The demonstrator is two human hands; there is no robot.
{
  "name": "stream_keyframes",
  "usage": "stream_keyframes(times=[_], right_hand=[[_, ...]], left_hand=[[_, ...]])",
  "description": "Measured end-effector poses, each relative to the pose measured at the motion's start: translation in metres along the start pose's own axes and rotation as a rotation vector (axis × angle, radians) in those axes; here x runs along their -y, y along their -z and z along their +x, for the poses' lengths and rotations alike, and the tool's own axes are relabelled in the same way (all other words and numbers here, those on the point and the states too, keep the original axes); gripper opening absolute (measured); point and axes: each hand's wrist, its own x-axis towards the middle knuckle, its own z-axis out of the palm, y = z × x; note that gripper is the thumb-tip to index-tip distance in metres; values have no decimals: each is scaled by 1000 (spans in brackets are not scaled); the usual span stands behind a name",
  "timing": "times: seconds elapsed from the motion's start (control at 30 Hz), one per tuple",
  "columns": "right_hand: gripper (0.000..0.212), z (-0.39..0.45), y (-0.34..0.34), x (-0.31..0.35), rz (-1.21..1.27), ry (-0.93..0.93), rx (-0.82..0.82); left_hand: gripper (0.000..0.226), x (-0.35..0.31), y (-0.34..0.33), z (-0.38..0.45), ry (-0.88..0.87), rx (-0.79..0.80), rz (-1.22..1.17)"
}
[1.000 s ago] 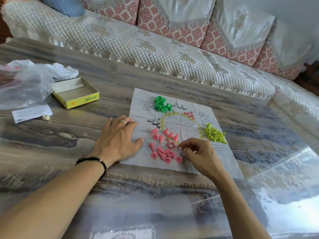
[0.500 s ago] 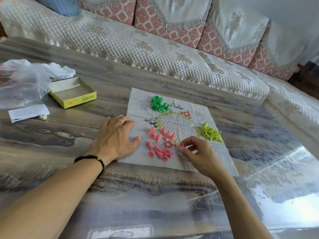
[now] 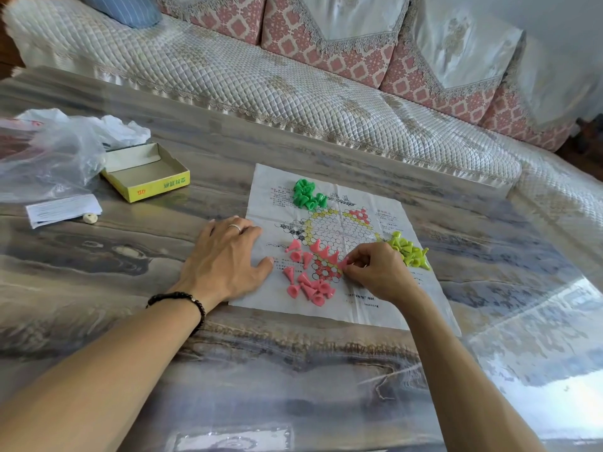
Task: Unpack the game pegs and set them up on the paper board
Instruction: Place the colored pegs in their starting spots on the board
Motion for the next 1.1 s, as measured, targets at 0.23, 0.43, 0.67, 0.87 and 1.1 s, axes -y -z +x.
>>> stream_keyframes(times=[0.23,0.43,0.67,0.87,1.1], right_hand=[[23,-4,-1,3,20,23,-18],[9,-6,-15,0,16,23,-115],[8,-6,-14,-6,60,4,-142],[14,-8,-12,-5,76,8,-241],[9,-15,-3,44,15,242,-274]], left_hand=[[72,-1,2,-2,-5,-4,-9],[73,-2,5,-3,-4,0,-17],[71,-2,3,-2,0,3,-12],[71,-2,5,-3,1,9,-23],[72,-3,5,-3,8,21,-27]])
